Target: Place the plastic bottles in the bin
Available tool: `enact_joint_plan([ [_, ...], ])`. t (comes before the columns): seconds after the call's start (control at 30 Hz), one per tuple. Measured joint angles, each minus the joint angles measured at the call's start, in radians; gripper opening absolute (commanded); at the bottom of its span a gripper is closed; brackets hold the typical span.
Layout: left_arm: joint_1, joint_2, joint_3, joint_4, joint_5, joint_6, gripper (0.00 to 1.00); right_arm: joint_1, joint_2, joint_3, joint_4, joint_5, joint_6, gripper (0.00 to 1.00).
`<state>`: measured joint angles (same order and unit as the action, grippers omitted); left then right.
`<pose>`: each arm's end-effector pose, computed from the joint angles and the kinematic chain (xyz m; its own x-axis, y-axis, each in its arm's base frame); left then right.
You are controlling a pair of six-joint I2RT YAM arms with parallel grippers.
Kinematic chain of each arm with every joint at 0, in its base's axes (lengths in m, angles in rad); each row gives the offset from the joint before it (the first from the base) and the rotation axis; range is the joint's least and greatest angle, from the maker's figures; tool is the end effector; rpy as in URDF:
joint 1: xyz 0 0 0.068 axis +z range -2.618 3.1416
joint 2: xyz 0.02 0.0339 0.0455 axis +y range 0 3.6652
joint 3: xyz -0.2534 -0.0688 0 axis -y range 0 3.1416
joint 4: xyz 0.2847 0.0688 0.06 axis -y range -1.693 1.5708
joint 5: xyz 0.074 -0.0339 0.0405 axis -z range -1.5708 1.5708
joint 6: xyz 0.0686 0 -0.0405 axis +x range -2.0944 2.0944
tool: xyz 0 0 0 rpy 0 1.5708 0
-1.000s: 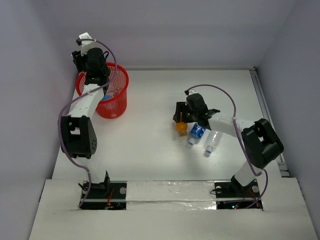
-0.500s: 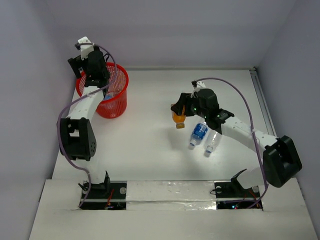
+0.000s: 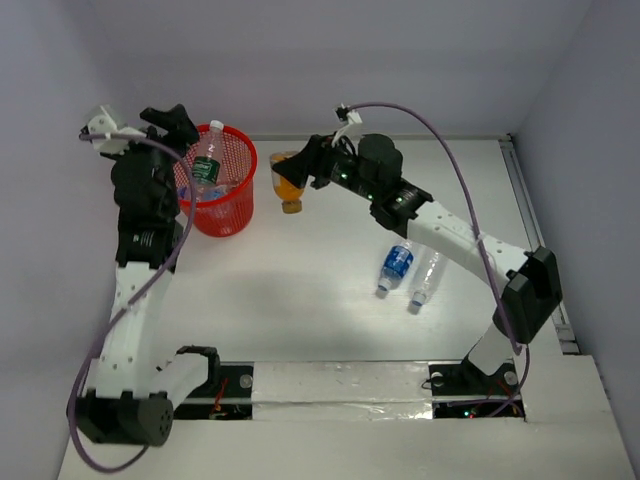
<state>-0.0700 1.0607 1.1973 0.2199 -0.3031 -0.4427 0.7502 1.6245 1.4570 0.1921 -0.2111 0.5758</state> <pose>0.3016 -0.0006 0.4815 0.4055 -0.4383 -0.8022 -0.0427 0.8675 -0.4956 0.3306 0.3278 0.3817 -0.4313 0.3258 -0.8413 -0.6975 0.4711 0.5400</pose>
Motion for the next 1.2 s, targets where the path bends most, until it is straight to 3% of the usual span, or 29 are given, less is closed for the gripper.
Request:
enact_joint_plan([
  [0.17, 0.0, -0.265, -0.158, -0.059, 0.138, -0.072, 0.69, 0.024, 0.192, 0.234, 0.055, 0.007, 0.022, 0.54],
  [0.3, 0.0, -0.385, -0.211, -0.093, 0.213, -0.079, 0.68, 0.031, 0.369, 0.44, 0.069, 0.039, 0.027, 0.55],
  [0.6, 0.0, -0.41, -0.276, -0.113, 0.358, -0.063, 0.68, 0.032, 0.759, 0.971, 0.018, 0.117, 0.057, 0.56],
  [0.83, 0.0, -0.402, -0.28, -0.121, 0.416, -0.06, 0.68, 0.039, 0.838, 1.001, 0.006, 0.144, 0.065, 0.58],
  [0.87, 0.0, -0.403, -0.28, -0.121, 0.423, -0.061, 0.68, 0.043, 0.845, 1.001, -0.006, 0.144, 0.064, 0.62],
  [1.0, 0.0, -0.4, -0.28, -0.12, 0.454, -0.065, 0.68, 0.063, 0.856, 0.998, -0.035, 0.144, 0.047, 0.95],
  [1.2, 0.0, -0.386, -0.28, -0.12, 0.487, -0.087, 0.69, 0.083, 0.841, 0.96, -0.038, 0.144, 0.008, 1.0],
])
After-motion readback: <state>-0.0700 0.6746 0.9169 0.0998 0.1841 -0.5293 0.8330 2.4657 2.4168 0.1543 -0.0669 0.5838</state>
